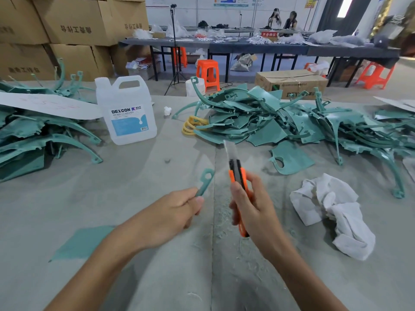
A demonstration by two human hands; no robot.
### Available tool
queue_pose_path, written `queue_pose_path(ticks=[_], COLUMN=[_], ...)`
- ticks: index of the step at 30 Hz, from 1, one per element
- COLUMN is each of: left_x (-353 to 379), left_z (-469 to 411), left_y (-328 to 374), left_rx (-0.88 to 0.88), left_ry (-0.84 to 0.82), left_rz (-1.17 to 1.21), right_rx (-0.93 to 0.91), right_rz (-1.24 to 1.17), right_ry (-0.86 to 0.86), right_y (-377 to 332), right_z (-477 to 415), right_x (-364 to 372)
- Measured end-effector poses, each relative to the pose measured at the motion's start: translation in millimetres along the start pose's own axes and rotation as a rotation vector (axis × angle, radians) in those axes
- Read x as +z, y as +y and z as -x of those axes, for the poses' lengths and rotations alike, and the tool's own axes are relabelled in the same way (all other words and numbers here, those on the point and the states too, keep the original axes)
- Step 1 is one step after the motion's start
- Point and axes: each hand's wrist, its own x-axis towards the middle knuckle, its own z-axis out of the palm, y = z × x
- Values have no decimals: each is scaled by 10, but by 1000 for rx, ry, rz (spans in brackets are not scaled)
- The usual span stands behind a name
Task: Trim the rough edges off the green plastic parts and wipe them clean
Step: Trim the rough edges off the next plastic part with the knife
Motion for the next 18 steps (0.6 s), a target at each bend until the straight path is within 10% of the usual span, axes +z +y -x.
queue_pose_path(ticks=[5, 12, 18], left_x=[215, 37, -232], left_z=[-41, 76, -1], left_y=[-64, -576, -1171], left_rx=[26, 197, -210], left_ry=[31, 368, 551], left_rz=[-443, -626, -435], right_rx=[198, 122, 92], right_rz=[-293, -12, 184], right_ry=[-116, -114, -72], right_y=[-146, -51, 120], right_z=[-65, -104, -12], right_x=[97, -340, -742])
